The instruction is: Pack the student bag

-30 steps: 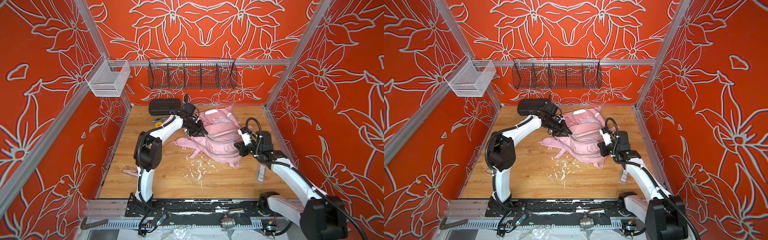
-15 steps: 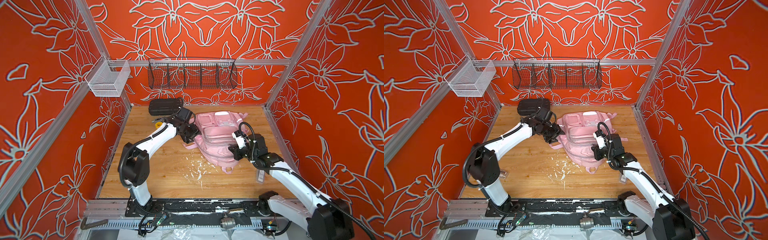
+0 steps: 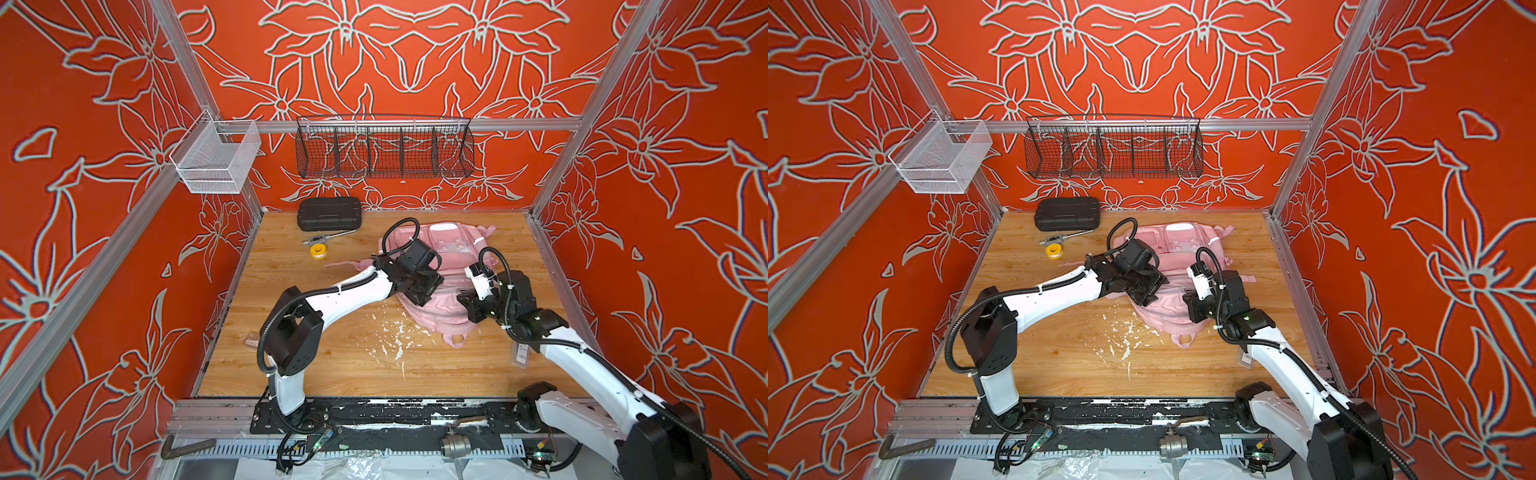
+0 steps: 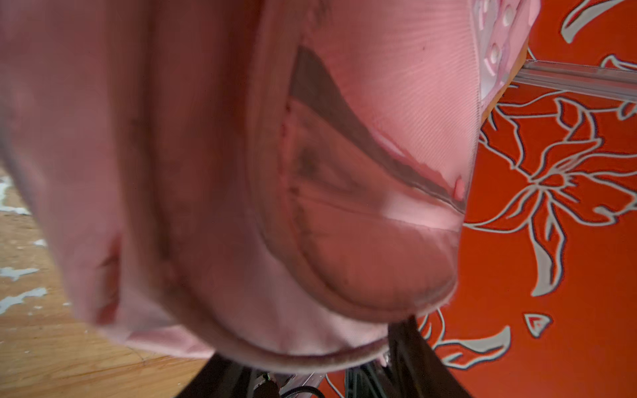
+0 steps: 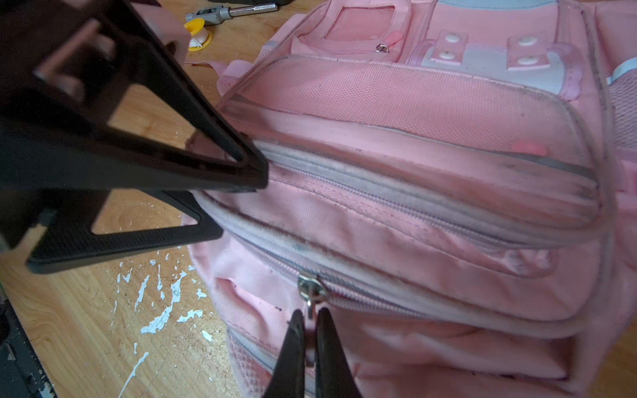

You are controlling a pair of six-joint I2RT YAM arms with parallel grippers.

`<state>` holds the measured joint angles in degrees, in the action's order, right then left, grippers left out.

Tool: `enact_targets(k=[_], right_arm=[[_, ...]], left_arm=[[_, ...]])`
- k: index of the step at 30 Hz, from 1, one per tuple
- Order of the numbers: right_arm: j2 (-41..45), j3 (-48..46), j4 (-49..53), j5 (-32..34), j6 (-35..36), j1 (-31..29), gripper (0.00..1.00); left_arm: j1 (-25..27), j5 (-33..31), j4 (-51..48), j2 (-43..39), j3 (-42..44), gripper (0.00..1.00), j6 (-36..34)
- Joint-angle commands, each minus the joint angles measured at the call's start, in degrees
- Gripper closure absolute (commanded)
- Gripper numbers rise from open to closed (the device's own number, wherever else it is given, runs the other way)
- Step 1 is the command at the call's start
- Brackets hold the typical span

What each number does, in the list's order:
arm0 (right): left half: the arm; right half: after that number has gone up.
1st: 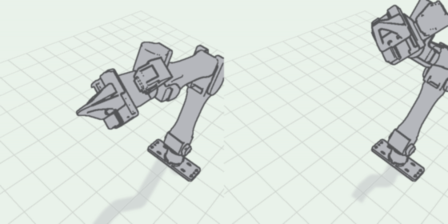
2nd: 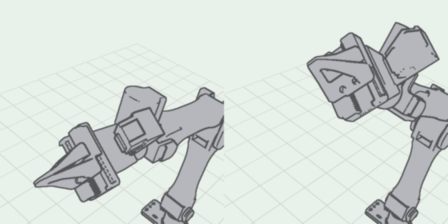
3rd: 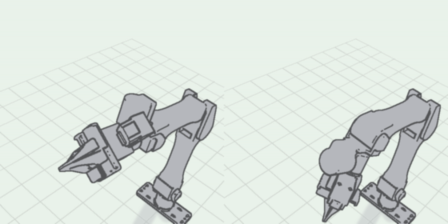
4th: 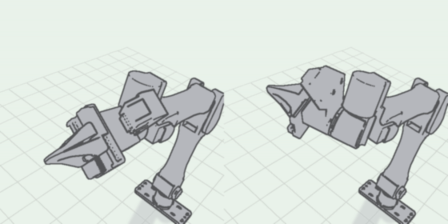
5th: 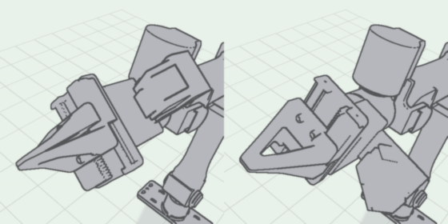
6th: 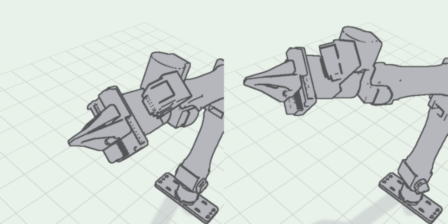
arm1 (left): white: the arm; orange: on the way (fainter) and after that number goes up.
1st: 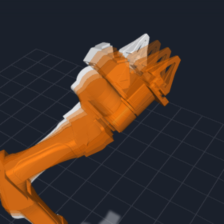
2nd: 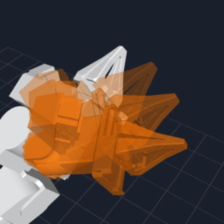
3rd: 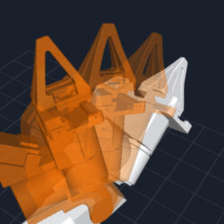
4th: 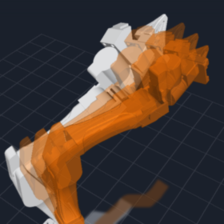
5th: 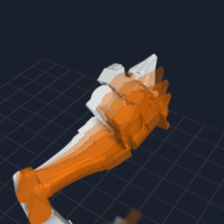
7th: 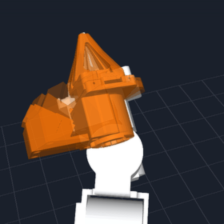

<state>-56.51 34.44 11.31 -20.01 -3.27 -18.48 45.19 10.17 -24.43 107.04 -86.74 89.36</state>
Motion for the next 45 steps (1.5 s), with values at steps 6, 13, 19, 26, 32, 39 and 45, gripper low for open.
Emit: enact_targets(k=[6, 13, 19, 26, 32, 39, 45], right_arm=[[2.35, -0.36, -2.88, -0.03, 0.15, -0.67, 1.0], [3.29, 0.55, -0.86, 6.85, 1.48, -0.46, 1.0], [2.58, 1.47, -0.27, 9.1, 2.44, 3.58, 1.0], [-3.98, 3.02, -1.3, 9.52, 3.36, 10.42, 1.0], [-11.49, 6.25, -2.59, 8.08, 6.54, 12.59, 1.0], [-10.85, 5.69, -3.82, -5.51, 7.18, 9.95, 1.0], [-9.48, 4.24, -3.84, -5.58, 4.69, 6.93, 1.0]], left_arm=[[0.19, -1.56, 2.15, 1.89, -0.75, 0.66, 2.65], [-3.75, 2.0, -0.36, -1.33, 1.95, 0.99, -4.19], [-9.51, 7.99, -5.87, -6.2, 5.08, 1.0, -14.29], [-16.92, 15.14, -11.48, -9.85, 7.23, 1.0, -24.51], [-22.78, 19.46, -19.69, -6.02, 1.16, 1.0, -34.9], [-25.81, 18.13, -23.62, -1.26, -7.26, 0.77, -39.27], [-23.85, 15.78, -19.2, -3.97, -3.3, 0.59, -30.66]])
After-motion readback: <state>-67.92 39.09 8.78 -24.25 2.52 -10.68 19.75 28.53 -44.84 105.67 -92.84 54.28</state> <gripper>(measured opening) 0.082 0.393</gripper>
